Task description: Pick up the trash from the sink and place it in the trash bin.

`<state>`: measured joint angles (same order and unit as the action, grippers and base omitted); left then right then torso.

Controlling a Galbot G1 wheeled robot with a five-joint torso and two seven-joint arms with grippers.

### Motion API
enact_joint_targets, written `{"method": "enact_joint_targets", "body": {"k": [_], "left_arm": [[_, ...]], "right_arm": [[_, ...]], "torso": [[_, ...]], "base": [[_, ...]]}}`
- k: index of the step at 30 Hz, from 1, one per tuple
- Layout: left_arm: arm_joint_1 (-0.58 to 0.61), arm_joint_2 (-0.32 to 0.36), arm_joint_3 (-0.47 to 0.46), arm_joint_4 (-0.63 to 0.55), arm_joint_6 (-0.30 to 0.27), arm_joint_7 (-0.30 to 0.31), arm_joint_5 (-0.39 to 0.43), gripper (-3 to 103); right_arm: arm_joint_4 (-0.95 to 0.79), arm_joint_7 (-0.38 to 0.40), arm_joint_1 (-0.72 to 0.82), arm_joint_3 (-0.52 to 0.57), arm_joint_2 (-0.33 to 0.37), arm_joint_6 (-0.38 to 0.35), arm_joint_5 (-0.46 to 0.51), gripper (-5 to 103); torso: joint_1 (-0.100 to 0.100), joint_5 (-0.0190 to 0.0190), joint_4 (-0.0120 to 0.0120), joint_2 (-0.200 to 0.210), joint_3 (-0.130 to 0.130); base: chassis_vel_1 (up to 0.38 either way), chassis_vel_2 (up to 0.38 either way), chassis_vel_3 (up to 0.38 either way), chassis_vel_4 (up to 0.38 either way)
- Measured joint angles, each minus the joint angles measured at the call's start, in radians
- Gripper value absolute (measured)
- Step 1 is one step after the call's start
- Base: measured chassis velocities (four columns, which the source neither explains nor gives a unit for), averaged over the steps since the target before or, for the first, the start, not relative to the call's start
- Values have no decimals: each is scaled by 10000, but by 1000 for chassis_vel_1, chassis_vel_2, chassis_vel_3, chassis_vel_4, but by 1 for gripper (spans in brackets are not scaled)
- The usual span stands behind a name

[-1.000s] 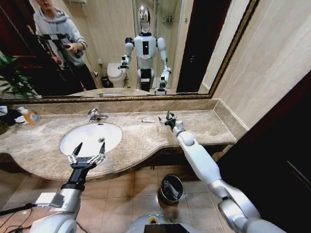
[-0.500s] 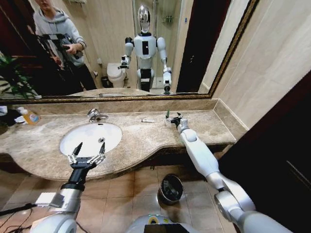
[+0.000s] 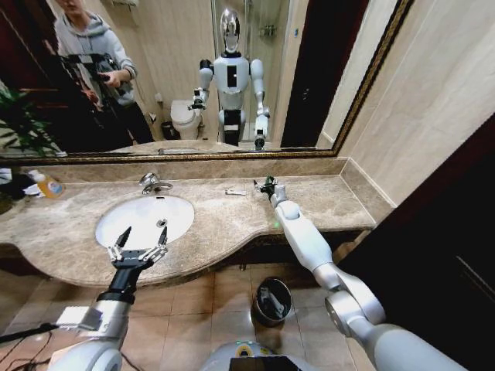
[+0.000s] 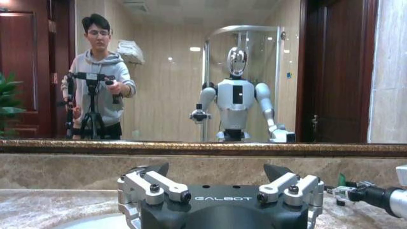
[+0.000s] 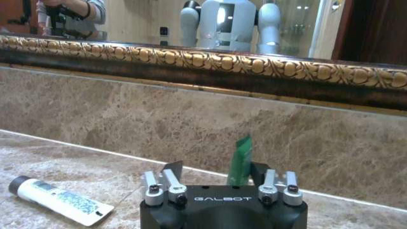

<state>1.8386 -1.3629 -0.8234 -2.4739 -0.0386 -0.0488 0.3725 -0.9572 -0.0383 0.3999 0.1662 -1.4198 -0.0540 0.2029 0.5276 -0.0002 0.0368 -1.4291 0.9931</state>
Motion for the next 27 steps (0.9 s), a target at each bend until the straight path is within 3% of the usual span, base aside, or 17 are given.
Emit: {"method": "enact_joint_targets", "body": {"k": [1, 3, 7, 10, 11, 14, 17, 24, 27], "left_arm": [[1, 0, -1, 0, 0, 0, 0, 100], [0, 0, 0, 0, 0, 0, 0, 100], [0, 0, 0, 0, 0, 0, 0, 100], [1, 0, 0, 0, 0, 0, 0, 100], [1, 0, 0, 0, 0, 0, 0, 100], [0, 0, 0, 0, -1, 0, 0, 100], [0, 0, 0, 0, 0, 0, 0, 100], [0, 0, 0, 0, 0, 0, 0, 100], [0, 0, 0, 0, 0, 0, 0, 100]], "right_arm": [[-12, 5, 21, -3, 21, 6, 0, 70], [-53, 7, 57, -9, 56, 20, 0, 58], [-70, 3, 83, -24, 84, 155, 11, 47], [-105, -18, 123, -70, 151, 249, 43, 32], [-105, -18, 123, -70, 151, 249, 43, 32], [-133, -24, 126, -80, 179, 252, 93, 15], [-137, -25, 128, -88, 193, 250, 128, 8], [-208, -28, 145, -93, 238, 239, 183, 4], [-537, -51, 247, -122, 423, -93, 310, 4]], "torso": [[0, 0, 0, -1, 0], [0, 1, -1, -1, 0], [0, 0, 0, -1, 0], [0, 1, -1, -1, 0], [0, 1, -1, -1, 0], [0, 1, 0, -1, 0], [0, 2, 0, -1, 0], [0, 2, 0, -1, 0], [0, 3, 1, -1, 0]], "base": [[0, 0, 0, 0], [0, 0, 0, 0], [0, 0, 0, 0], [0, 0, 0, 0], [0, 0, 0, 0], [0, 0, 0, 0], [0, 0, 0, 0], [0, 0, 0, 0], [0, 0, 0, 0]]}}
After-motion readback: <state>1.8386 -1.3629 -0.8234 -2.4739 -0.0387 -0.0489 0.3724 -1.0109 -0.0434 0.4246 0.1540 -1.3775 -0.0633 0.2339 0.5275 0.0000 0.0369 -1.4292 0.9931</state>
